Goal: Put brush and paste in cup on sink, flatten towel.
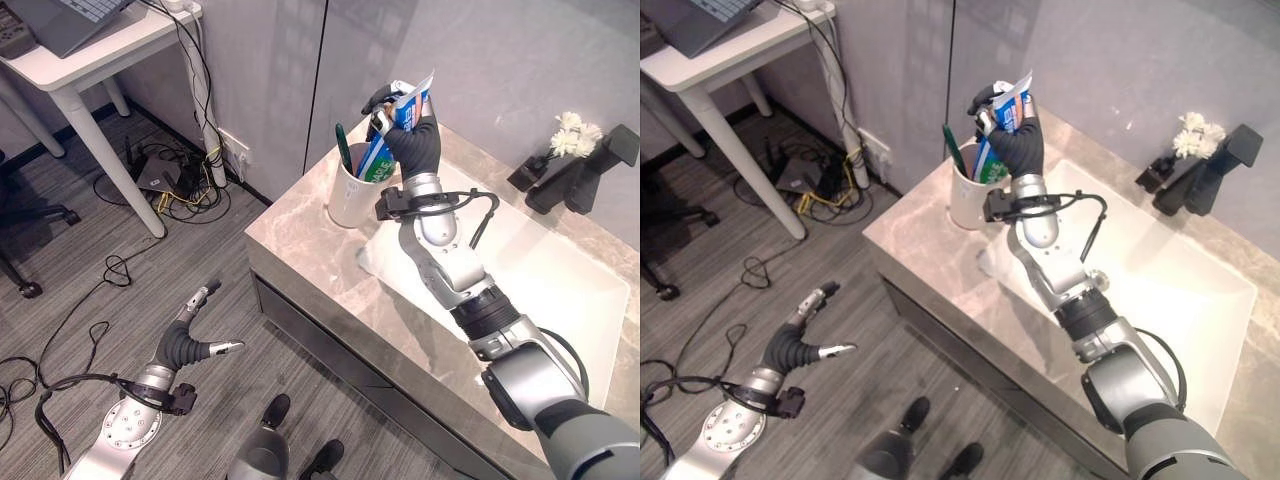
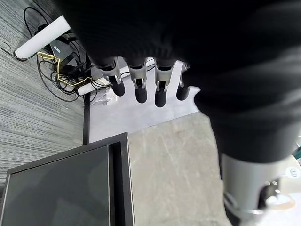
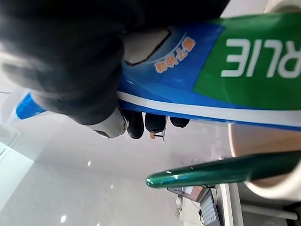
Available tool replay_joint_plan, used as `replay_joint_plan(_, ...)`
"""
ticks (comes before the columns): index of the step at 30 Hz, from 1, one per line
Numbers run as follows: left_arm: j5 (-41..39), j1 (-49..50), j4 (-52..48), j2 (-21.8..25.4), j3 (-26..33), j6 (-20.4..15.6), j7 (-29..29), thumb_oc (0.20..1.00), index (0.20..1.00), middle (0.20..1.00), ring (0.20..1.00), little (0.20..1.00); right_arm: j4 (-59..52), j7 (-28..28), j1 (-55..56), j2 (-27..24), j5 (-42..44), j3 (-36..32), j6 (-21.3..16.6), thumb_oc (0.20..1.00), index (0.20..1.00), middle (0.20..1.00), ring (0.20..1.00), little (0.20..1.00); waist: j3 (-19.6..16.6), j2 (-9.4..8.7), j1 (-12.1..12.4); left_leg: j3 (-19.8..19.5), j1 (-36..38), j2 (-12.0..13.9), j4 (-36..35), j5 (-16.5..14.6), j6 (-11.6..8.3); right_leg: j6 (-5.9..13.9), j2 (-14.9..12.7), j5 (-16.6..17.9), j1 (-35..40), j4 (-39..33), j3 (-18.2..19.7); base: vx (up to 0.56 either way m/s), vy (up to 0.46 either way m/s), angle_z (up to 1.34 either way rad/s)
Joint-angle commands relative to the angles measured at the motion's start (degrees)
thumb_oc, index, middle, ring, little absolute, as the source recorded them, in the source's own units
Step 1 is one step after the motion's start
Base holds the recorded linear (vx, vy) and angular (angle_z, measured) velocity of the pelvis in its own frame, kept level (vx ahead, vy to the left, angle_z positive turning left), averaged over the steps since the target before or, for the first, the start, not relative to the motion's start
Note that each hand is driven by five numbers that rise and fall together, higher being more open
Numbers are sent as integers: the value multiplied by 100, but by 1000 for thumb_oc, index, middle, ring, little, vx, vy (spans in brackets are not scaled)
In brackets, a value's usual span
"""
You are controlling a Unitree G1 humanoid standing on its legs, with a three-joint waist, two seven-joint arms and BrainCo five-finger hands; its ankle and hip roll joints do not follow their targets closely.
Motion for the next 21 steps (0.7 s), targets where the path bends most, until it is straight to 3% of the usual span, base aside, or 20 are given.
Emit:
replay_joint_plan(1,-27,129,-228,277,-70,-176,60,1000,1000,1000,1000,1000,70,39,-600,41,-153,6,-262,1000,1000,1000,1000,1000,-364,-133,-24,13,-113,184,-90,-73,-13,431,-472,236,92,-7,411,0,0,0)
replay_joint_plan(13,17,-5,-171,257,-222,-152,82,1000,1000,1000,1000,1000,-190,-108,-587,107,-295,-108,-283,1000,1000,1000,1000,1000,-404,-77,-72,71,-66,211,-90,-90,-20,421,-451,239,106,-7,464,-4,-2,-4)
replay_joint_plan(21,255,-173,-235,310,-337,-185,212,1000,1000,1000,1000,1000,-997,-723,-596,19,-1215,-573,-308,1000,1000,1000,1000,1000,-474,20,-109,103,14,245,-90,-103,-34,415,-428,219,183,-7,471,-1,-9,-2)
